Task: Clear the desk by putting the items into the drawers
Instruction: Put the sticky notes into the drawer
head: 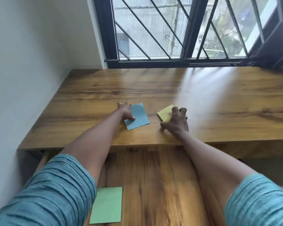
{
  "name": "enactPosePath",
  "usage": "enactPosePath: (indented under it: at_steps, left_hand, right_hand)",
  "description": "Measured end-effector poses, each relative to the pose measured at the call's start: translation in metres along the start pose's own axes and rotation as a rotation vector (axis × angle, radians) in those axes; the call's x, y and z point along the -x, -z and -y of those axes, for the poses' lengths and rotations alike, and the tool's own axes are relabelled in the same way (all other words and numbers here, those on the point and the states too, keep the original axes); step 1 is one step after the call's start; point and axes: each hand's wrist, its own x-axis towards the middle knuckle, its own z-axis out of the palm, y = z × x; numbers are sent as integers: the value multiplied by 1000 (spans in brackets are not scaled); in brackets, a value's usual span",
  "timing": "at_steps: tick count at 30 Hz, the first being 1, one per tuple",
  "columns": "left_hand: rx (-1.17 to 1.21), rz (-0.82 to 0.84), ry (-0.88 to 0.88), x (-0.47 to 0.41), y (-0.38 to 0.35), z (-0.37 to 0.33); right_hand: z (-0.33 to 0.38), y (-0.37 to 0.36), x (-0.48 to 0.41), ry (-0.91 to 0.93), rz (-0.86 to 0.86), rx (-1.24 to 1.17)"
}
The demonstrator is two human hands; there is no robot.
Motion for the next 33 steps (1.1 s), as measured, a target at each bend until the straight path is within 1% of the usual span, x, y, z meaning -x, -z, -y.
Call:
enactPosePath:
  at_steps: [2,4,6,8,10,14,17,21,24,27,33]
  left_hand:
    - [152,-34,-44,22,-4,4]
    - [271,-44,-87,47,-9,6]
    - [289,-87,-110,79,-17,7]
    - [311,-119,-109,107,-32,9]
    - [352,-102,-105,141,-49,11]
    - [316,-63,-108,192,-88,14]
    - [274,-44,-96,217,-118,21]
    - [199,-16,-80,233,-150,34]
    - [187,-4,-58,235,-166,40]
    - [170,-7,-47,230,-175,44]
    - [83,41,-62,204,-200,47]
  right_hand:
    - [-9,3,23,28,-33,-70]
    - [-17,8,46,15,-62,-186]
    - [-24,13,70,-12,-74,-291]
    - [-32,17,93,-38,-61,-346]
    - [-38,26,122,-63,-52,-397]
    - [-55,35,177,-116,-61,-468]
    - [-78,28,213,-122,-45,-443]
    - [-107,11,248,-192,-29,-428]
    - [-120,0,264,-254,-2,-428]
    - [-126,-8,272,-275,22,-426]
    - [-128,-23,262,-334,14,-450]
